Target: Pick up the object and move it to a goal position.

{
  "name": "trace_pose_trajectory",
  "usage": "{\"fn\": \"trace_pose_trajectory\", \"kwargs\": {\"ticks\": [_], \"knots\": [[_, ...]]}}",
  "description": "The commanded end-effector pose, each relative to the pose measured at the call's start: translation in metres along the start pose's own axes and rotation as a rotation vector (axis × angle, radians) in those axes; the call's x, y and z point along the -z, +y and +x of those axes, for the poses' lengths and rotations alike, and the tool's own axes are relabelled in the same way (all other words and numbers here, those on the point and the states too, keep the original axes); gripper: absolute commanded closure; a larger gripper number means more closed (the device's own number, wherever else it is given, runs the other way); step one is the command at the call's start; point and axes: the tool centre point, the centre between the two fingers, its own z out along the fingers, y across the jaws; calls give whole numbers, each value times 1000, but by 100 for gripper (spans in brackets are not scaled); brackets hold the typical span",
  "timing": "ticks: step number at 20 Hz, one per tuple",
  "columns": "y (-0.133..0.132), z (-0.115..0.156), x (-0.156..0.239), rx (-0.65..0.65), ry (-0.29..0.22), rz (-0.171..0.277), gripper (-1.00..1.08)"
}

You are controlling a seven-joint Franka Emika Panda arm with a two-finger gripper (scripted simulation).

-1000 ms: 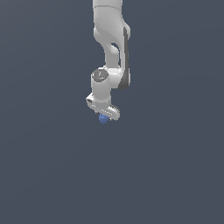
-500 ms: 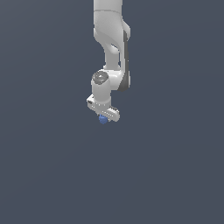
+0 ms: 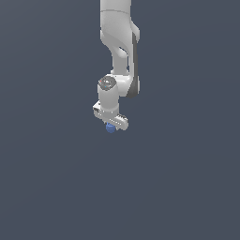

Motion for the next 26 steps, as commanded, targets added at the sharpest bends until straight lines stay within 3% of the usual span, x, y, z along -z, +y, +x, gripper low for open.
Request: {"fn": "trace_pose_trajectory", "kwargs": {"ticks": [1, 10, 26], "knots": [[-1, 3, 3, 0, 1, 0, 108], [-16, 30, 33, 0, 1, -1, 108], [-62, 115, 121, 0, 1, -2, 108]]}}
